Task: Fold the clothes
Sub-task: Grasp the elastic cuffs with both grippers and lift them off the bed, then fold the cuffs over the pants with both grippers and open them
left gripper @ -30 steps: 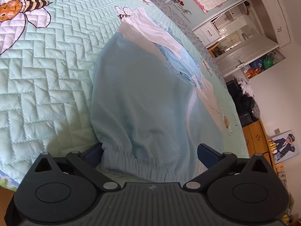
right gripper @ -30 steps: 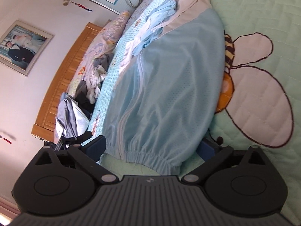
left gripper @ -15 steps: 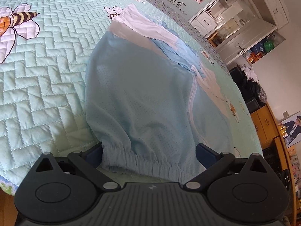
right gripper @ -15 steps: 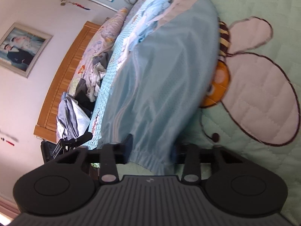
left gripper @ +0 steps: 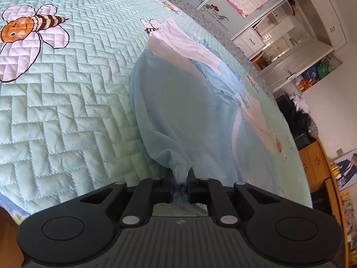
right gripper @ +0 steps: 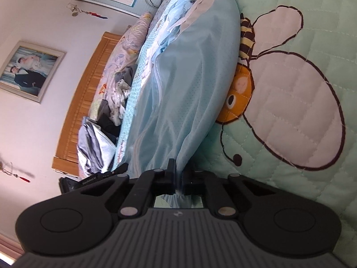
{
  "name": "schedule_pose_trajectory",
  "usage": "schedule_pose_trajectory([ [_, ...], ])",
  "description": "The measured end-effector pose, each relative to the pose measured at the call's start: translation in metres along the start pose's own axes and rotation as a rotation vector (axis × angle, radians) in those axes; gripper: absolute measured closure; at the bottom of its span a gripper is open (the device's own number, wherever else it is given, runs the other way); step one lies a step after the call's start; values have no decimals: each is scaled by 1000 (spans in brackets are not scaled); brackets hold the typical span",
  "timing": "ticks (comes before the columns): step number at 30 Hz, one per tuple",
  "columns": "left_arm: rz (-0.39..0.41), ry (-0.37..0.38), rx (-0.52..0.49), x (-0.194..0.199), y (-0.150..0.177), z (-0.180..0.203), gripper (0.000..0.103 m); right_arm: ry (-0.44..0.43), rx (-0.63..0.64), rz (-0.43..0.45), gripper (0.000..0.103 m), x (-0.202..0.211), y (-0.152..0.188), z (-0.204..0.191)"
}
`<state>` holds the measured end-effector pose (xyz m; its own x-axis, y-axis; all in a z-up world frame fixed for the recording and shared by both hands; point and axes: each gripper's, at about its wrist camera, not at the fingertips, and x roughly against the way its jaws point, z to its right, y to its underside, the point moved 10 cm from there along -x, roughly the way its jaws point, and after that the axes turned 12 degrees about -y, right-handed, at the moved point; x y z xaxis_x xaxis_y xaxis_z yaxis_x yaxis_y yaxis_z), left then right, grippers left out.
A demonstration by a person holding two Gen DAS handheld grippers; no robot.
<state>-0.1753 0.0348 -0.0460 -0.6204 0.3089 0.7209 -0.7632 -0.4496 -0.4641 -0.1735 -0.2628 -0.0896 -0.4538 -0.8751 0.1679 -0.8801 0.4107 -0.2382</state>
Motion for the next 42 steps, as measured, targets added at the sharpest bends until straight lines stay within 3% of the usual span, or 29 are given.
schedule_pose_trajectory([
  [14, 78, 152, 143, 28, -22, 11, 93, -284, -79, 107, 98, 11, -26, -45],
  [22, 137, 268, 195, 42, -61, 41, 93, -404, -69, 168, 98, 13, -64, -69],
  [26, 164, 311, 218, 38, -103, 66, 93, -448, -67, 212, 98, 11, -101, -79],
  [33, 211, 318, 234, 4, -190, 110, 93, -518, -75, 319, 98, -9, -189, -89],
  [37, 225, 261, 217, -35, -241, 130, 92, -514, -76, 377, 99, -29, -247, -80],
  [42, 202, 165, 226, -107, -295, 141, 92, -433, -145, 458, 99, -64, -317, -37],
])
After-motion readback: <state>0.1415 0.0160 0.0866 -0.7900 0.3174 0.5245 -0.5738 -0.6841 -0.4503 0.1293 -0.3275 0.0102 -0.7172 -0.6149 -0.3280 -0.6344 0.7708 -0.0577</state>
